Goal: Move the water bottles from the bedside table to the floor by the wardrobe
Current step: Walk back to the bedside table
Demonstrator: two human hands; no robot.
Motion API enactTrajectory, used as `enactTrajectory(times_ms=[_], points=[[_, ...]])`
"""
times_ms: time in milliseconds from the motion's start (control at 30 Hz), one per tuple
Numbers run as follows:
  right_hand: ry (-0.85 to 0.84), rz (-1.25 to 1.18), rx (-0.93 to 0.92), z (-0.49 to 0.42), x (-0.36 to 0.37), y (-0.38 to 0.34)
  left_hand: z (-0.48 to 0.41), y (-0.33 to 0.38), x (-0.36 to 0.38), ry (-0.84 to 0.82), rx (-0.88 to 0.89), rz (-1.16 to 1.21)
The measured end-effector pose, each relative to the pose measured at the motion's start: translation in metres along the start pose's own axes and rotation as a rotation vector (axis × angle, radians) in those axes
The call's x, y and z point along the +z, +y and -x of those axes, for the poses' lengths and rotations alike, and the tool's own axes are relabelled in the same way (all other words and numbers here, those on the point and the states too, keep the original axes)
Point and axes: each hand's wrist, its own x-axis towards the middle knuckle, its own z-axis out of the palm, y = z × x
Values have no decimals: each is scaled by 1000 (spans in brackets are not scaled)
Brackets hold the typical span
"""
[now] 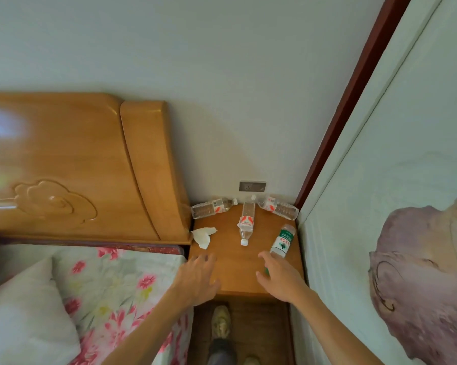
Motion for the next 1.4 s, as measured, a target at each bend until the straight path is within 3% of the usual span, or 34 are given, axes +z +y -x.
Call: enactTrajectory(times_ms=[633,1033,1400], points=[[-32,-52,261,-131,8,-3,-156,-85,-5,-95,63,15],[-120,-81,362,-177,52,38,-223,-107,39,-186,56,18],[-52,-129,429,-230,121,80,-269,-115,102,-217,-10,3]])
